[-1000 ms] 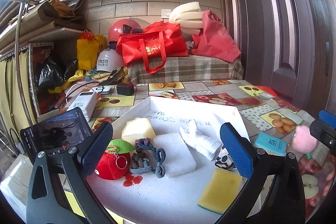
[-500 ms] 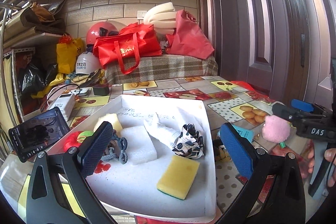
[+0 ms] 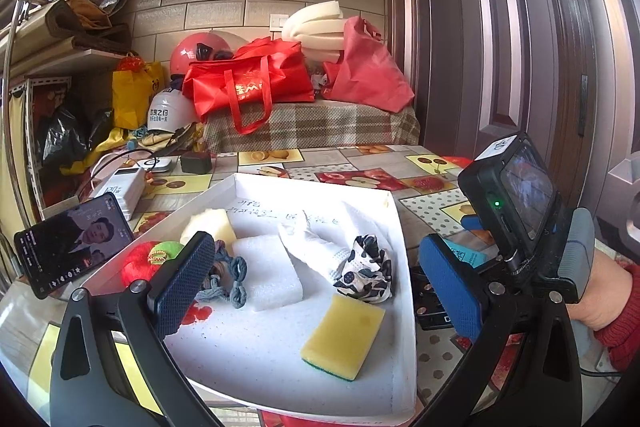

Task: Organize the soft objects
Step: 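Move both tools back from the box toward the remaining items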

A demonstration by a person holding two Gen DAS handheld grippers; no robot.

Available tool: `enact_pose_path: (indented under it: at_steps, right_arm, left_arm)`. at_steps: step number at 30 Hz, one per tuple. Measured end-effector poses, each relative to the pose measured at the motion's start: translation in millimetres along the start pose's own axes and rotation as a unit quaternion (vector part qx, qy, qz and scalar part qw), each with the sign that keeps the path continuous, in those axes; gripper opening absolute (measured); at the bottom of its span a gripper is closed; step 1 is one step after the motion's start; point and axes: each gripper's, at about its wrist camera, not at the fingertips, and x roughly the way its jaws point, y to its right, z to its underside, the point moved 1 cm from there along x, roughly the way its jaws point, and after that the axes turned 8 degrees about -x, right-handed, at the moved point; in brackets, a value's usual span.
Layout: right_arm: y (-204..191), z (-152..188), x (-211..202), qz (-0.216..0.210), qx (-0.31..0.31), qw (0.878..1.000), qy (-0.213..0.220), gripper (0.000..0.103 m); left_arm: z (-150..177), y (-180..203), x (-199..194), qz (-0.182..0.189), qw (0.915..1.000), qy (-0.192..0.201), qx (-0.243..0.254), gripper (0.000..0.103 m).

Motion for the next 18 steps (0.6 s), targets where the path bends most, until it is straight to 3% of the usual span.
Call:
enact_pose_path:
  at_steps: [5,18]
  right_arm:
    - [4,20,-2,-0.078,0.019,0.996,-0.024,0.102]
    - [-39,73,-80,-0.107,-0.049,0.993,-0.001,0.102]
  left_arm:
    - [0,1,0,0.000,1.0000,0.000,-0.001,0.103]
    - [1,1,0,0.000,1.0000,0.001,0.000,0.103]
